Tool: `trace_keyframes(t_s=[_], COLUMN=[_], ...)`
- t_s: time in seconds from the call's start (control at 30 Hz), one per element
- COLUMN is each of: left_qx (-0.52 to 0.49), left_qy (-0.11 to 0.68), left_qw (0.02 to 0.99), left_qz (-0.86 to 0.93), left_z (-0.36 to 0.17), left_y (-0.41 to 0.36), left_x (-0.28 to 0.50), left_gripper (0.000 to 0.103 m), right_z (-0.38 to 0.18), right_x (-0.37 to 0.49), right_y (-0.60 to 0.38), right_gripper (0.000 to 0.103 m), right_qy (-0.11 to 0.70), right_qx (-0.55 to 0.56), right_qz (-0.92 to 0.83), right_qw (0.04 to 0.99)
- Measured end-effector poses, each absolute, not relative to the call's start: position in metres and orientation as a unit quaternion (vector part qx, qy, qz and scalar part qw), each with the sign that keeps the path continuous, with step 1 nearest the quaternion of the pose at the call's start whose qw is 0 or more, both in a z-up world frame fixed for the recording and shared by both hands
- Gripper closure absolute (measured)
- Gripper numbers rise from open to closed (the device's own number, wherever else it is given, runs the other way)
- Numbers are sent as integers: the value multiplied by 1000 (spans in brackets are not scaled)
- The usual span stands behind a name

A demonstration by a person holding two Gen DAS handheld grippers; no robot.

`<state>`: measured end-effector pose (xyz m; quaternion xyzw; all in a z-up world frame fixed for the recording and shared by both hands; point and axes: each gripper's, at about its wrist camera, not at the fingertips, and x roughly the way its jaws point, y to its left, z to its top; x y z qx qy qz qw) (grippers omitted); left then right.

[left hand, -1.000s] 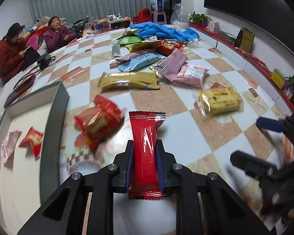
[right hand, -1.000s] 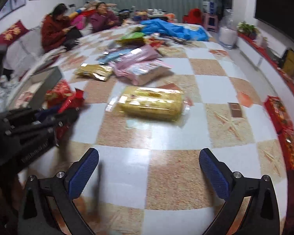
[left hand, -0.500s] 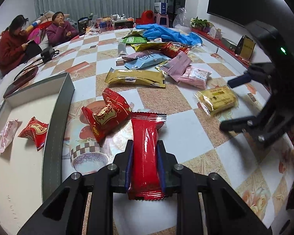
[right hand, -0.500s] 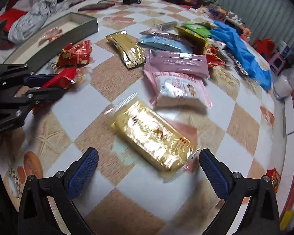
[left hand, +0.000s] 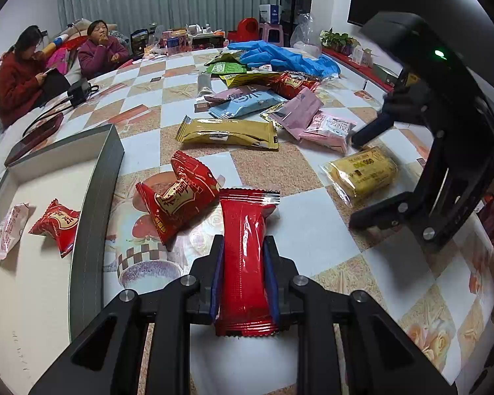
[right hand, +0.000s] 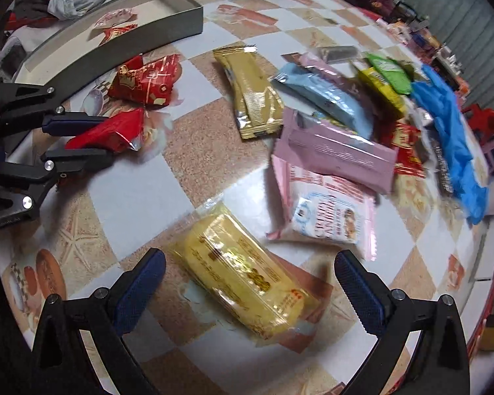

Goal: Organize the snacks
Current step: 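Grasp a gold-wrapped yellow cake with the right gripper while the left gripper holds the red bar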

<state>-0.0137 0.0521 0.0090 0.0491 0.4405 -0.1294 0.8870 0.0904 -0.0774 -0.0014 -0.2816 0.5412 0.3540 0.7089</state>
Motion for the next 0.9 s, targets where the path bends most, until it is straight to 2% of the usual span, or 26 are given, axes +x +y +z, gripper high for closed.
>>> trace_keyframes(t_s=[0.1,0.37,0.4,0.43,0.5,0.67,0.77,0.83,0.87,0.9], left_qx=[48,50,49,47,43,42,51,46,42,38], left_qy=[441,440,440,440,441,441,440,442,443,445], left_qw=[887,887,888,888,888,889,890,890,889,889], left_qz=[-130,-127,-126,-124,-121,-116,-110,-105,-103,-102], left_z=[9,9,9,9,10,9,9,9,9,9], left_y=[52,52,53,52,55,57,55,57,59,61], left_x=[-14,-14,-14,-14,-13,-12,-14,-15,-14,-13], left_gripper=[77,77,77,77,77,78,77,77,77,77], right_z=[-3,-1,1,6,15,12,6,4,6,8], right_x=[95,68,68,64,52,17,0,-10,-16,-22], right_y=[-79,-96,-95,-93,-91,-85,-76,-72,-70,-68], right_gripper=[0,0,4,10,65,64,22,19,23,47], right_qy=[551,514,515,512,511,512,499,481,474,465], right_qx=[-250,-181,-177,-175,-171,-131,-128,-97,-89,-81], right_qz=[335,276,275,274,264,221,210,186,174,163], right_qw=[722,792,793,795,800,820,831,851,858,867])
